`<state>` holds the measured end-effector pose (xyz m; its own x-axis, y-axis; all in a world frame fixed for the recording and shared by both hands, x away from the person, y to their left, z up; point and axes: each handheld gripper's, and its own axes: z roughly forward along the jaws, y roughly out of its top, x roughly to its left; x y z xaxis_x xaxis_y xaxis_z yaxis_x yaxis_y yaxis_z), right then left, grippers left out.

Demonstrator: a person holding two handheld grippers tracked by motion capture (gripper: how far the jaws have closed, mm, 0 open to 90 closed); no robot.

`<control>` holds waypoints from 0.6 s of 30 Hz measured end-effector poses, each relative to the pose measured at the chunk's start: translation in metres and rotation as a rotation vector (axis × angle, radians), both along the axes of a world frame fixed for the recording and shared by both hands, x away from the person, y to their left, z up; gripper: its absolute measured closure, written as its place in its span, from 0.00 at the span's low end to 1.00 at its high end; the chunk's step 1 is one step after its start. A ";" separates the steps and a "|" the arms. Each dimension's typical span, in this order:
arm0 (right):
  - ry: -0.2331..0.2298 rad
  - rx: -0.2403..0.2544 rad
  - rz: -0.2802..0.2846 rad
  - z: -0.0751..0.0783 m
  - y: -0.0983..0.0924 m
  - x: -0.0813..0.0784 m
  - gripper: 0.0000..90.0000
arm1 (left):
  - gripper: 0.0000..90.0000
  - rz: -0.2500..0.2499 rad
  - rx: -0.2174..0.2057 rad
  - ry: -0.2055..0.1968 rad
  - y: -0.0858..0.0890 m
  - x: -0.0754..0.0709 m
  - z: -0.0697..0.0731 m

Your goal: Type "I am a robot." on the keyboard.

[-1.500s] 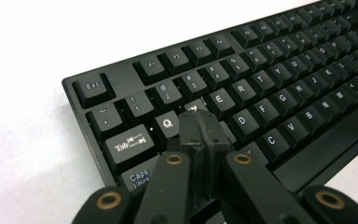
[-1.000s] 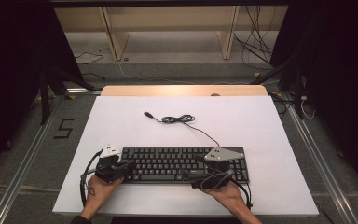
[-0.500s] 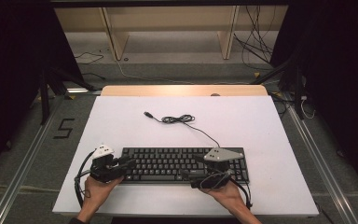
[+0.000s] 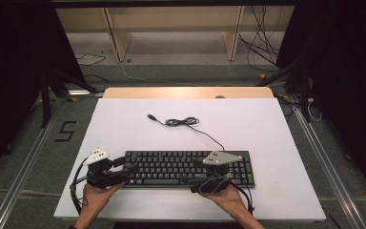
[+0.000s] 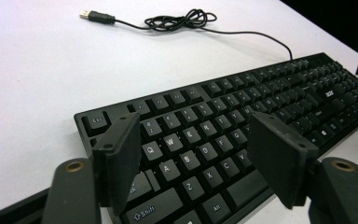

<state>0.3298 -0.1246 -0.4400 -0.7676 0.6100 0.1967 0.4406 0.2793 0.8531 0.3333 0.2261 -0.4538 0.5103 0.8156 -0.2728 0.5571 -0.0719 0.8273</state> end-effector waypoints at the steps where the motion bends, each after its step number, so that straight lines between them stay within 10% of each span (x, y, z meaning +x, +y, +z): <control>1: 0.004 -0.003 0.005 0.000 0.002 0.000 0.29 | 0.36 0.000 -0.004 -0.002 0.000 0.000 0.000; 18: 0.033 -0.074 0.098 -0.010 0.035 0.008 0.66 | 0.29 0.001 -0.016 -0.012 0.000 -0.004 0.000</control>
